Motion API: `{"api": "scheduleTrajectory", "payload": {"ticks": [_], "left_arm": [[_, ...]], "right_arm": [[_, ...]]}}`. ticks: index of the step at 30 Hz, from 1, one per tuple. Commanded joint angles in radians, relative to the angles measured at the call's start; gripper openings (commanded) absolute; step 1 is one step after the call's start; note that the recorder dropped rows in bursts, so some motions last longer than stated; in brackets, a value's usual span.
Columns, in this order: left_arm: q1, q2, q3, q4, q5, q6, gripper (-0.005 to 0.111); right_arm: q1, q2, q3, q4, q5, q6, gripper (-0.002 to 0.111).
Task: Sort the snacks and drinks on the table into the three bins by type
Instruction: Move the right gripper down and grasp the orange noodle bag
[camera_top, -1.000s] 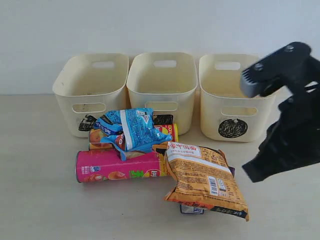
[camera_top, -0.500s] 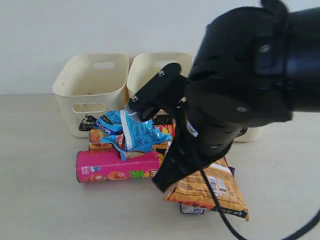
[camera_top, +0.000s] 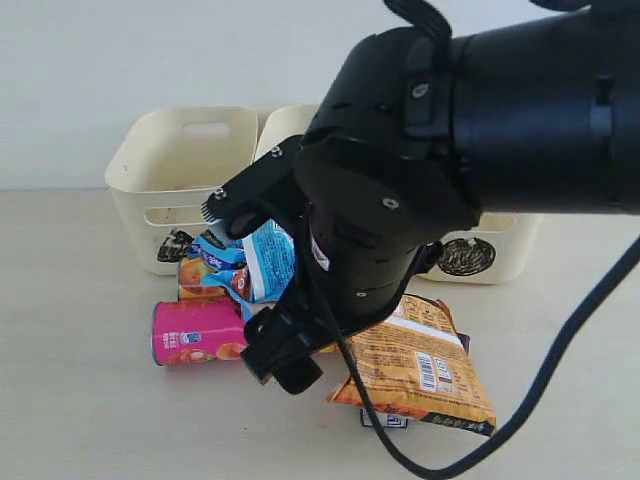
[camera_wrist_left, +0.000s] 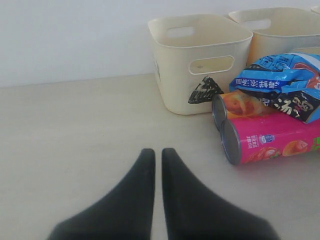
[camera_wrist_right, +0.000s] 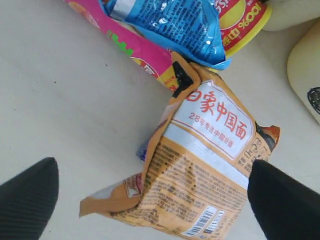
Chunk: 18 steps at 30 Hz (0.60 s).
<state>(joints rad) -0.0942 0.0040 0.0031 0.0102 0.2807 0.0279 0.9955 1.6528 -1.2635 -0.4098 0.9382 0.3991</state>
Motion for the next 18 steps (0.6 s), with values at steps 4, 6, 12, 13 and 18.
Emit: {"api": "scheduleTrajectory", "payload": {"ticks": [4,6,12,13,18], "left_arm": [[0.003,-0.004,-0.003,0.003,-0.002,-0.009,0.004],[0.003,-0.004,-0.003,0.003,-0.002,-0.009,0.004],[0.003,-0.004,-0.003,0.003,-0.002,-0.009,0.004],[0.003,-0.004,-0.003,0.003,-0.002,-0.009,0.004],[0.003,-0.004,-0.003,0.003,-0.002,-0.009,0.004]], "right_arm": [[0.002,0.066,-0.006,-0.129,0.040,0.153,0.087],[0.002,0.106,-0.006,-0.167,0.023,0.169,0.088],[0.002,0.180,-0.017,-0.220,0.035,0.231,0.088],[0.002,0.189,-0.017,-0.237,0.040,0.250,0.088],[0.000,0.215,-0.017,-0.267,0.073,0.283,0.088]]}}
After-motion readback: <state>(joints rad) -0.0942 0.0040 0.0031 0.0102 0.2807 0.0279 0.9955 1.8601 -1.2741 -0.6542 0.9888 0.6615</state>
